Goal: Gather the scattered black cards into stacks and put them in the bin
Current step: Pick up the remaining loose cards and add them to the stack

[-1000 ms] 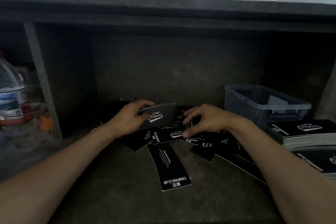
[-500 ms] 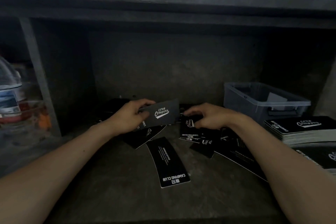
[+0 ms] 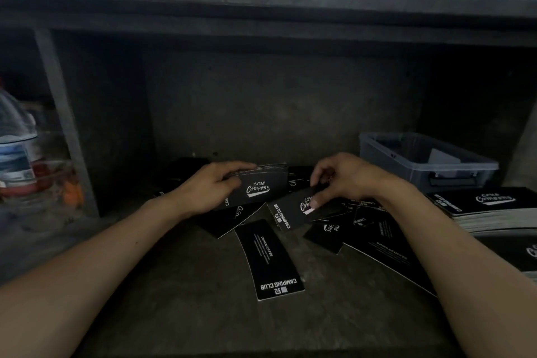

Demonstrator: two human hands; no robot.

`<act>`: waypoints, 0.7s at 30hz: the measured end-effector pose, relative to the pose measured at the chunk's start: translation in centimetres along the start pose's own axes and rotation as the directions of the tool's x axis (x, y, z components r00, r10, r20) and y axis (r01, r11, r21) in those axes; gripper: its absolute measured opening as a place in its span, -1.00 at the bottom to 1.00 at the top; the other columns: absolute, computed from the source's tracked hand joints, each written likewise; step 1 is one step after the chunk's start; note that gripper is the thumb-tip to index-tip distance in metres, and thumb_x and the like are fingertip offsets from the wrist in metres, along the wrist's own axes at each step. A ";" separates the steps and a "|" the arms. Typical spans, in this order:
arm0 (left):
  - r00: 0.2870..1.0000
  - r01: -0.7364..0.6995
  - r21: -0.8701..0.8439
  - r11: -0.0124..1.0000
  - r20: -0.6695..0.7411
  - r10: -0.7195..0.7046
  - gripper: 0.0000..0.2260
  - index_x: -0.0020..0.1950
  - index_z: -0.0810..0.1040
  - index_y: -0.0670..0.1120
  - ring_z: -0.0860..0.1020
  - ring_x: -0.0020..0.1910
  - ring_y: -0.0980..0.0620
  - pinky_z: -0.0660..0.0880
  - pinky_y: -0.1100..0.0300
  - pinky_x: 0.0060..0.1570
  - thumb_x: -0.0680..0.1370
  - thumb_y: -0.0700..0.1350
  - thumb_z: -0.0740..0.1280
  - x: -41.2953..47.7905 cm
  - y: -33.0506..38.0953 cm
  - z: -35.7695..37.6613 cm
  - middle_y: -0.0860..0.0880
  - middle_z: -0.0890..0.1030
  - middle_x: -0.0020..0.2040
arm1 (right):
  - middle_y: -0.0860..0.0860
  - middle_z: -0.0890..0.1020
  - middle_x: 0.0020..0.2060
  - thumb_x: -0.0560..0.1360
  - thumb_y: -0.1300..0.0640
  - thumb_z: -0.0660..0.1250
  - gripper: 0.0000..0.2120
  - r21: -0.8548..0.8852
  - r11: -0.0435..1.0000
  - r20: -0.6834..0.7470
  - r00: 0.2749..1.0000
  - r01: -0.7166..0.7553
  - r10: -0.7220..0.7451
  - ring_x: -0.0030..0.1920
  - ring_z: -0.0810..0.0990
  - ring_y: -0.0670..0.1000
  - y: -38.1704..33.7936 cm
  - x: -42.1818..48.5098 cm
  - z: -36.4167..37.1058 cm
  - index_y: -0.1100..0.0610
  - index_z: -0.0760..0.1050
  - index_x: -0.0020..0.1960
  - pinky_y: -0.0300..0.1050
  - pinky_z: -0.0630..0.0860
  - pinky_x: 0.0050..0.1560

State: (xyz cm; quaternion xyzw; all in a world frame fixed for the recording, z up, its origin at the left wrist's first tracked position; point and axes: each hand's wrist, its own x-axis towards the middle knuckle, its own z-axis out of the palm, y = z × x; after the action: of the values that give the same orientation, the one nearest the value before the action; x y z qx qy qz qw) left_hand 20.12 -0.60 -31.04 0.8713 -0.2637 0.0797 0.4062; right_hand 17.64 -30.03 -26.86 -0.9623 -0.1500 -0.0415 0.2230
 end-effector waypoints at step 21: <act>0.991 -0.135 0.074 0.988 0.002 0.135 -0.66 0.38 0.55 -0.01 0.60 0.23 0.13 0.50 0.08 0.32 0.65 -0.28 0.27 -0.4 0.5 0.2 0.06 0.64 0.24 | -0.19 0.66 0.08 0.19 -0.04 0.64 -0.59 -0.073 0.997 0.307 0.951 0.005 0.018 0.13 0.57 -0.18 -1.0 -1.3 -0.6 -0.18 0.67 0.02 -0.19 0.44 0.28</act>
State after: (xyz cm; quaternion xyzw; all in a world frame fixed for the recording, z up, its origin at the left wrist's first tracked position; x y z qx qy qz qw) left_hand 19.53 -0.92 -30.97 0.8657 -0.3184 0.1181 0.3677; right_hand 16.05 -29.79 -26.06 -0.9650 -0.1783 0.1042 0.1618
